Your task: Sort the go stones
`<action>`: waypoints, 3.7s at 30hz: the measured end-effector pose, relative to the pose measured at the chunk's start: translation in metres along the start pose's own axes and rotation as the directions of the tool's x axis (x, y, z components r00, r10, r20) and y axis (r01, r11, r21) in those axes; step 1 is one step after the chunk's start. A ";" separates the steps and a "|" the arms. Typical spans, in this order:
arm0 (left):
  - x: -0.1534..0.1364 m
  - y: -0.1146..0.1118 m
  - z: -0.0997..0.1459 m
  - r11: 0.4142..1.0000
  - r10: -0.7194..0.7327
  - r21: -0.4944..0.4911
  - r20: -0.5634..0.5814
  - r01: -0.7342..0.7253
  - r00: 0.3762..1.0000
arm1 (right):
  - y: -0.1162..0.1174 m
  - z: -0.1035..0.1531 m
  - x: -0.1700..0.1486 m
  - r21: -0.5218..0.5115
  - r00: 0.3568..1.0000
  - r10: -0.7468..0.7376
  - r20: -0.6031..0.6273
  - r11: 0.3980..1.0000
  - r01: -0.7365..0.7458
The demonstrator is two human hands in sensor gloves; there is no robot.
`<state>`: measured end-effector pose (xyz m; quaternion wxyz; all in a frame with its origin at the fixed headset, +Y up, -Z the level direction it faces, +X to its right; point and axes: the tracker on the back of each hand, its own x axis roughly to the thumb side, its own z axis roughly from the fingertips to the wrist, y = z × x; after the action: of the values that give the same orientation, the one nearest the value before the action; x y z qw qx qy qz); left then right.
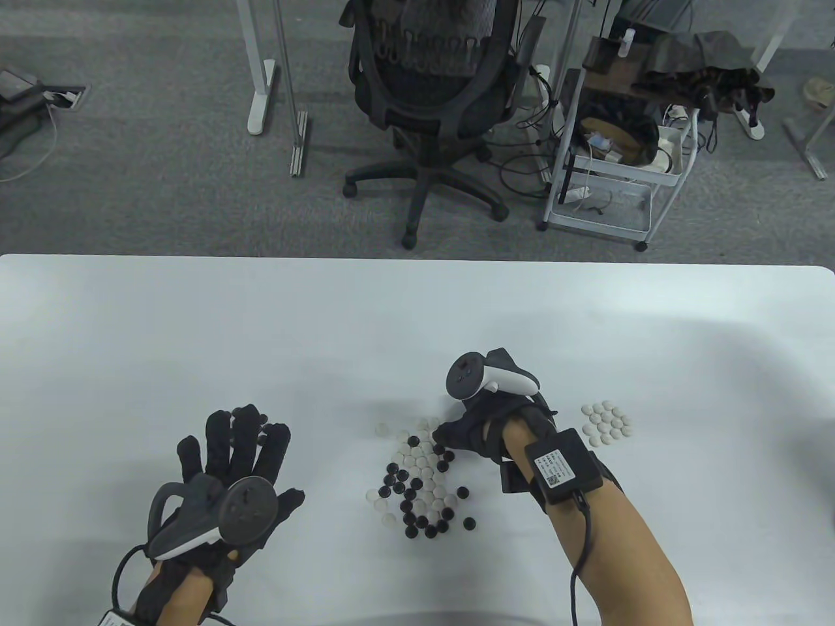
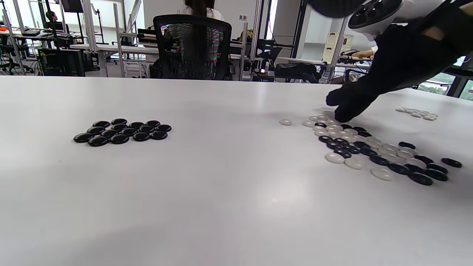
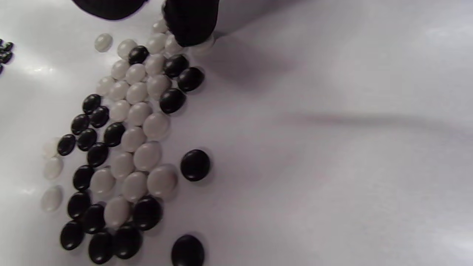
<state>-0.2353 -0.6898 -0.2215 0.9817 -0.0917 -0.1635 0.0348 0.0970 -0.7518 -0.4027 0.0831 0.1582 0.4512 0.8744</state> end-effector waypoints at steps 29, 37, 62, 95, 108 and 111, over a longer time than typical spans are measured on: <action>0.001 0.000 0.000 1.000 -0.002 -0.014 -0.011 0.002 1.000 | -0.018 0.055 -0.156 -0.133 0.892 -0.172 -0.418 0.983 0.127; 0.001 0.001 -0.001 1.000 0.002 -0.010 -0.010 -0.002 1.000 | -0.025 0.060 -0.142 -0.165 0.917 -0.161 -0.365 0.981 0.106; -0.002 0.002 0.000 1.000 0.014 0.000 -0.010 -0.014 1.000 | 0.005 -0.035 0.096 -0.031 0.986 0.118 0.121 0.993 -0.115; -0.008 -0.003 -0.003 0.999 0.030 -0.027 -0.034 -0.030 0.999 | -0.017 0.051 -0.143 -0.130 0.920 -0.190 -0.344 0.980 0.154; -0.009 -0.003 -0.003 0.999 0.038 -0.024 -0.038 -0.039 0.999 | -0.026 0.061 -0.125 -0.165 0.936 -0.201 -0.287 0.973 0.159; -0.010 -0.003 -0.003 0.999 0.038 -0.028 -0.042 -0.039 0.998 | -0.030 0.058 -0.092 -0.145 0.972 -0.132 -0.196 0.984 0.105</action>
<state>-0.2435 -0.6942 -0.2272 0.9825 -0.1098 -0.1419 0.0493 0.2037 -0.7166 -0.4146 0.0989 0.0342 0.4063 0.9077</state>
